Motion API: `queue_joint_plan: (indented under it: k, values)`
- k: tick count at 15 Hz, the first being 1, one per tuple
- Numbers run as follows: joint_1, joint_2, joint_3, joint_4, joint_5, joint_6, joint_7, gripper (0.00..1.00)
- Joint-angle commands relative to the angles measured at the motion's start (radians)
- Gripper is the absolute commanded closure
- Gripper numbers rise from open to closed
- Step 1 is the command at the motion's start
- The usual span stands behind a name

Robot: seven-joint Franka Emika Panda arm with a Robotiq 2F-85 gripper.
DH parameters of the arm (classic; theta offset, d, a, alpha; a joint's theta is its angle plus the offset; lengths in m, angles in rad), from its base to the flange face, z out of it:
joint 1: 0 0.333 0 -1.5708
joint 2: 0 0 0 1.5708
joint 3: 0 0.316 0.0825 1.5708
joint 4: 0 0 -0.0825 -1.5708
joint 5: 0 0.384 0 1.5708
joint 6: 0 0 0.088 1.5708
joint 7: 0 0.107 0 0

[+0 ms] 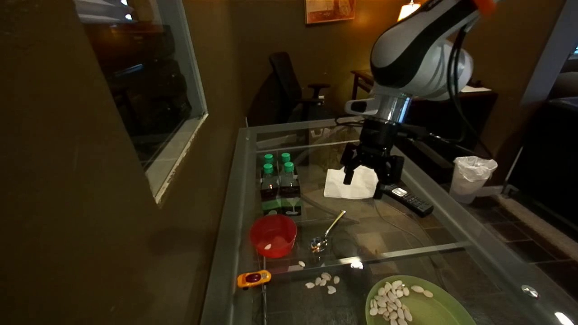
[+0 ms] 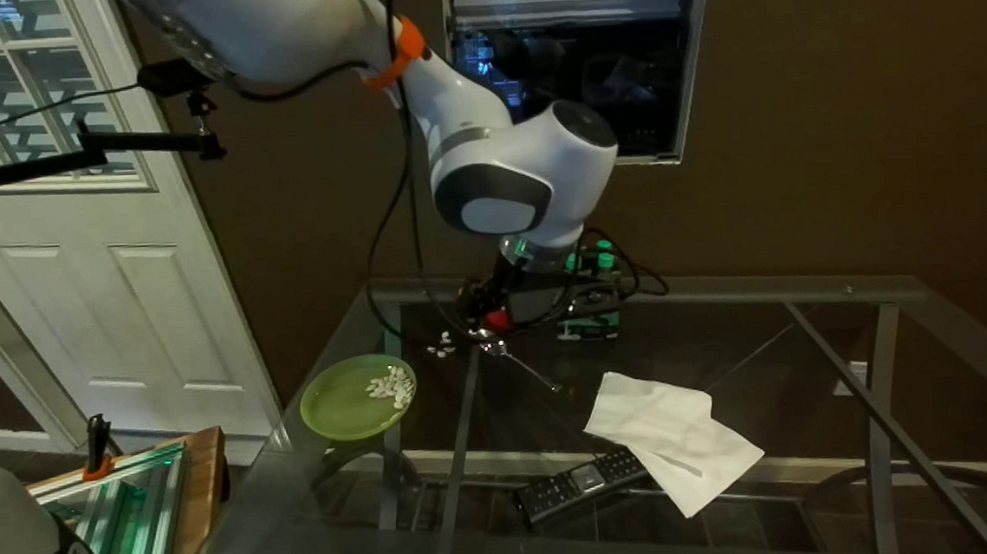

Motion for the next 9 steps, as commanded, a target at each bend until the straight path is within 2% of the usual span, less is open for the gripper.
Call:
queue_joint_plan:
  k: [1, 4, 5, 7, 9]
  values:
    - [0.05, -0.252, -0.05, -0.241, -0.068, 0.08, 0.181, 0.0]
    - [0.086, -0.395, -0.067, -0.361, -0.162, 0.101, 0.376, 0.0]
    - [0.076, -0.264, -0.074, -0.234, -0.104, 0.058, 0.258, 0.0]
    - [0.093, -0.304, -0.082, -0.262, -0.112, 0.059, 0.278, 0.0]
    - [0.091, -0.29, -0.084, -0.253, -0.111, 0.059, 0.275, 0.0]
